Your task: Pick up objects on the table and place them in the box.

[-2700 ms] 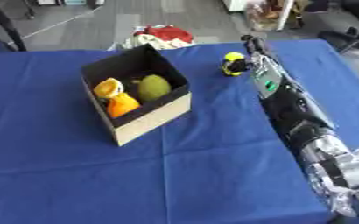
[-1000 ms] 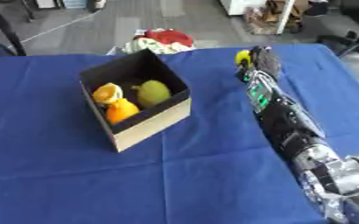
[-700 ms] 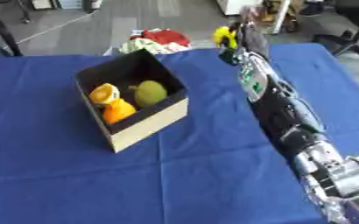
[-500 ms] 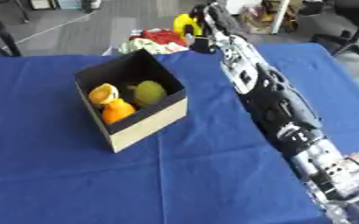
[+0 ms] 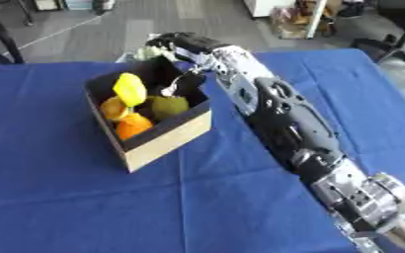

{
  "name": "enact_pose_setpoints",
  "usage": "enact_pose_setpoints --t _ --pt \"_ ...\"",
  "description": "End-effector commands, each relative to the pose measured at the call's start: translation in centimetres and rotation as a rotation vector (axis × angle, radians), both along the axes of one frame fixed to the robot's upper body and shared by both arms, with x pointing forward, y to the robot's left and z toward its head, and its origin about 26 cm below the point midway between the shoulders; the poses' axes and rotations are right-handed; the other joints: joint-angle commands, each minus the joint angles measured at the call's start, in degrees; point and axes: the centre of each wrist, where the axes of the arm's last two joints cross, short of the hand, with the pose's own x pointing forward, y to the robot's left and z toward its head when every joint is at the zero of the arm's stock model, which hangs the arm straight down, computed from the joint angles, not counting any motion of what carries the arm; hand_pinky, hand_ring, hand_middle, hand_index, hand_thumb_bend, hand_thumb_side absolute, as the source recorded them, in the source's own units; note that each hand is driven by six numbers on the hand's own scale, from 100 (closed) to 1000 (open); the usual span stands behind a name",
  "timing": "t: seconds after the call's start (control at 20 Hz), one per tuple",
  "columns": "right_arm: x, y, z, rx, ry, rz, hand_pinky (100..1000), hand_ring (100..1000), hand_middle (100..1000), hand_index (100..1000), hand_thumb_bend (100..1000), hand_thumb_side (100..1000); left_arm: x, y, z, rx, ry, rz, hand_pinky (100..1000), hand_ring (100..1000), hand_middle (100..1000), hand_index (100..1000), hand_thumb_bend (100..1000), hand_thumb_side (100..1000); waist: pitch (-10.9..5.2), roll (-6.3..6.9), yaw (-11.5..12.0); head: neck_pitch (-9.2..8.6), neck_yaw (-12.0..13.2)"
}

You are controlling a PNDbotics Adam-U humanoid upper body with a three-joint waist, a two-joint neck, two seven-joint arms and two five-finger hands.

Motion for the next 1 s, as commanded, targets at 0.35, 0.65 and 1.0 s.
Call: enact_pose_setpoints --t 0.35,0.65,1.0 --pt "-5.3 -3.6 3.1 0.548 -0.186 0.038 841 794 811 911 275 131 -0.1 -0.3 1.2 -0.020 -0.055 -0.007 730 686 649 822 611 454 -1.74 -0.65 -1.7 0.29 2.8" --pt "-6.9 -4.0 2.4 0.736 -0.183 -0.006 802 721 730 843 150 100 -0.4 -0.3 1.9 -0.061 -0.127 0.010 735 721 686 837 618 455 -0.17 -0.86 -5.4 0.05 8.3" --pt "-8.2 -6.0 -4.0 0.991 -0.133 -0.116 821 743 758 885 103 100 -0.5 -1.2 0.8 -0.130 -0.125 0.002 740 737 700 839 632 445 0.79 -0.76 -6.3 1.38 10.2"
